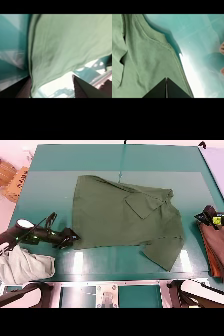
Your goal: Fold the shirts.
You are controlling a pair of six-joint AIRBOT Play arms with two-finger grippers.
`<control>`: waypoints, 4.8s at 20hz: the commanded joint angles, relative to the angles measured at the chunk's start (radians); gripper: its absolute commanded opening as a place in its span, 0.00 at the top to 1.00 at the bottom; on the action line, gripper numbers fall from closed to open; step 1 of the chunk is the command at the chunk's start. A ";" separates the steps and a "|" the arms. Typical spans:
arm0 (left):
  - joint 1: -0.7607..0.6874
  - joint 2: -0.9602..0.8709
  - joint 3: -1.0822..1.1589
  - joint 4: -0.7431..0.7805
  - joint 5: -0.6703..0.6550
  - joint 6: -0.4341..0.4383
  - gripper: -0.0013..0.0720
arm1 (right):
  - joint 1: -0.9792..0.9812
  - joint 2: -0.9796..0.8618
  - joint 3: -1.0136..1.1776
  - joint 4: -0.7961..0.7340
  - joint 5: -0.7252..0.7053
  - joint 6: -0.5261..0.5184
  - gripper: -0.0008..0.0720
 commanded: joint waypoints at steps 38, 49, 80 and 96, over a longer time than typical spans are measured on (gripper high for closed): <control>0.169 0.002 0.182 0.109 -0.009 0.187 0.95 | 0.000 -0.041 -0.446 -0.156 0.150 0.092 0.54; 0.169 0.173 0.548 -0.014 -0.243 0.121 0.95 | 0.104 0.163 0.013 0.172 0.313 0.084 0.97; -0.011 -0.245 0.829 0.068 0.127 0.039 0.95 | 0.390 -0.121 0.222 0.253 -0.357 -0.052 0.97; -0.011 -0.560 1.014 0.067 0.206 0.023 0.95 | 0.387 -0.647 0.736 0.124 -0.203 -0.021 0.97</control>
